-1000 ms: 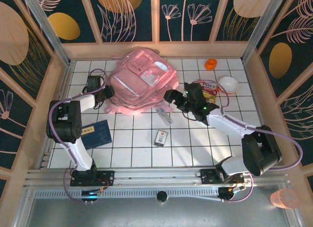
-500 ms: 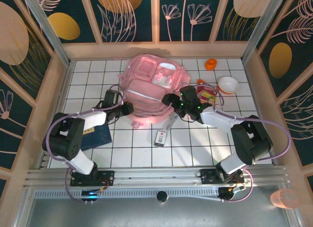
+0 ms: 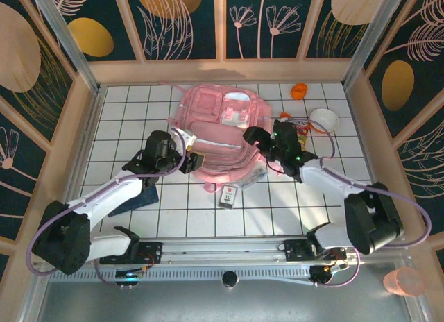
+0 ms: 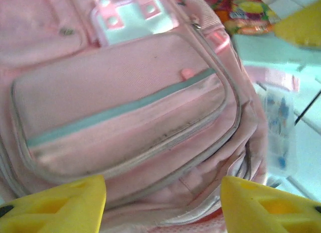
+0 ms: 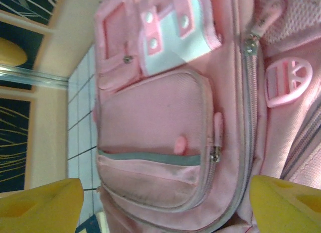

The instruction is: Pack the student bag

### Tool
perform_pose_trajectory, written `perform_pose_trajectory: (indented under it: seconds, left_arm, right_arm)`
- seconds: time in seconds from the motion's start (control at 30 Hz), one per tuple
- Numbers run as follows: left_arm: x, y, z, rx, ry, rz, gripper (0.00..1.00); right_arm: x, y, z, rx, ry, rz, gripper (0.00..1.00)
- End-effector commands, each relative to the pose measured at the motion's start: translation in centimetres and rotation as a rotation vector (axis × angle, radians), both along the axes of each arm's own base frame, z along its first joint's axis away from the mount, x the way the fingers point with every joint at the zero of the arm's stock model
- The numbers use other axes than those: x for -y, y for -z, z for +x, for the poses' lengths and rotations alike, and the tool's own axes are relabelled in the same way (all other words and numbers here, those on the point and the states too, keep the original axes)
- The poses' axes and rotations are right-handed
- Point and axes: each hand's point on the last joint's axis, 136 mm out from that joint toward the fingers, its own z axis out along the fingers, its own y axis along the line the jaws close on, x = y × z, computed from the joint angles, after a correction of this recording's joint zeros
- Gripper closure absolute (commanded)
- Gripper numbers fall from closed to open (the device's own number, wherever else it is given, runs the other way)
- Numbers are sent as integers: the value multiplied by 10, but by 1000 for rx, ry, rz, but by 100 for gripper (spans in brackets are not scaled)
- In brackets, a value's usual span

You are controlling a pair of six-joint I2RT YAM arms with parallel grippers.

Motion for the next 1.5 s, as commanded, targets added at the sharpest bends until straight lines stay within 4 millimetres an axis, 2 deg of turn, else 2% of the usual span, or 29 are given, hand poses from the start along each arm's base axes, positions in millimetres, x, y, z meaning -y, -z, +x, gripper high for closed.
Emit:
perform_pose_trajectory:
  seconds: [0.0,0.13,0.23,0.27,0.3,0.37,0.53,0.77,0.93,1.1,1.13,1.17,1.23,1.27,1.3,1.4,1.47]
  left_arm:
    - [15,13,-6,230,350,230,36]
    - [30,28,8,253,515,333,35]
    - [44,37,25,266,577,351,38]
    - [54,27,37,293,581,328,38]
    - [61,28,40,294,604,310,38]
    - [71,35,43,276,649,282,35]
    - [86,61,32,182,787,302,34]
    - [101,90,27,119,826,333,28]
    - [103,103,55,160,694,393,28]
    - [107,93,76,204,606,389,33]
    - [105,93,82,223,578,403,40]
    - [104,94,86,235,565,420,52]
    - [104,87,89,248,550,417,80]
    - [107,77,86,249,559,388,92]
    - [112,62,79,252,586,347,100]
    - [115,14,62,303,631,246,100]
    - [109,-15,59,339,622,198,100]
  right_arm:
    - [12,-24,2,126,28,-29,14]
    - [20,-35,-5,175,40,-39,13]
    - [24,-35,-11,184,49,-39,13]
    - [25,-35,-13,181,51,-38,13]
    - [26,-34,-15,179,51,-37,13]
    - [26,-33,-18,176,49,-37,13]
    - [32,-35,-23,186,54,-61,13]
    - [34,-33,-23,181,44,-97,13]
    - [36,-36,-23,194,56,-99,13]
    - [40,-40,-24,210,72,-105,13]
    - [41,-42,-24,217,76,-106,13]
    - [42,-42,-24,221,77,-111,13]
    - [43,-41,-25,225,77,-127,13]
    - [44,-41,-25,222,77,-130,12]
    - [45,-42,-25,218,73,-126,11]
    - [44,-40,-26,193,42,-116,11]
    - [45,-40,-26,203,23,-139,11]
